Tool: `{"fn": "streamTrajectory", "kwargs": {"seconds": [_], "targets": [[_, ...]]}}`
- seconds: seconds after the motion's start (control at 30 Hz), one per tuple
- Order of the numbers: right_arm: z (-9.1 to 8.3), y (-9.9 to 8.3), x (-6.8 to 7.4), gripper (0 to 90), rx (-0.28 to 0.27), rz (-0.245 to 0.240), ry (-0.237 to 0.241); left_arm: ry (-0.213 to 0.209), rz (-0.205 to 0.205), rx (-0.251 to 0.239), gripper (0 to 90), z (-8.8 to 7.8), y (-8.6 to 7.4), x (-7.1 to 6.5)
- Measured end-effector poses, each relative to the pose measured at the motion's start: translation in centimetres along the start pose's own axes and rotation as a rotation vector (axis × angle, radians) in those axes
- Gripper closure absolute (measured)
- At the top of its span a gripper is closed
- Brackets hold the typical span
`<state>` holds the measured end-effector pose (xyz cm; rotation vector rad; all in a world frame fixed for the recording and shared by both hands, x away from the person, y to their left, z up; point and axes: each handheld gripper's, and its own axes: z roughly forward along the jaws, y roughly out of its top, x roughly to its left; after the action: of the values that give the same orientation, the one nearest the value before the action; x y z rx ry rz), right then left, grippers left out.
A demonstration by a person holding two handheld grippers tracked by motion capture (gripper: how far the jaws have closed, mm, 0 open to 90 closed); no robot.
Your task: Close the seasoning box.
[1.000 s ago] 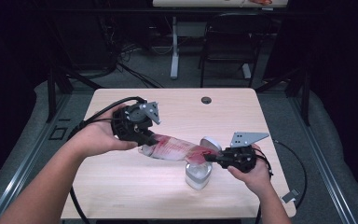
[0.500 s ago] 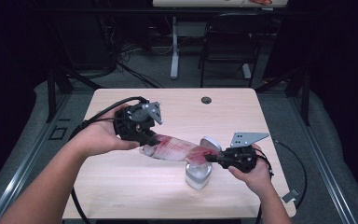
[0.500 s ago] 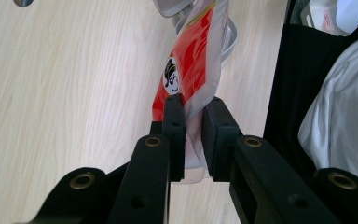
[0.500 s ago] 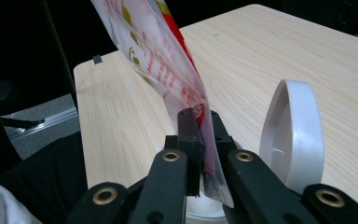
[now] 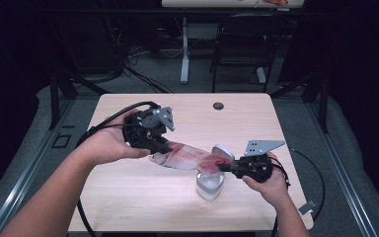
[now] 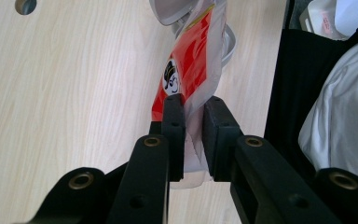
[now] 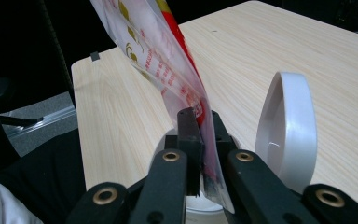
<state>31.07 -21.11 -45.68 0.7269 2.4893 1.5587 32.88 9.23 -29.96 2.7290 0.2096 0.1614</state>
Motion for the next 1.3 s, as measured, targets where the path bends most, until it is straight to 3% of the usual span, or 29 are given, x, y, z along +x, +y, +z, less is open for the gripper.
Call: {"fn": "streamTrajectory", "kwargs": {"seconds": [1.3], "targets": [[-0.01, -0.14, -0.20, 88.6, -0.002, 0.008, 0.002, 0.007, 0.000, -0.014, 78.0, 0.01, 0.09, 0.06]]}}
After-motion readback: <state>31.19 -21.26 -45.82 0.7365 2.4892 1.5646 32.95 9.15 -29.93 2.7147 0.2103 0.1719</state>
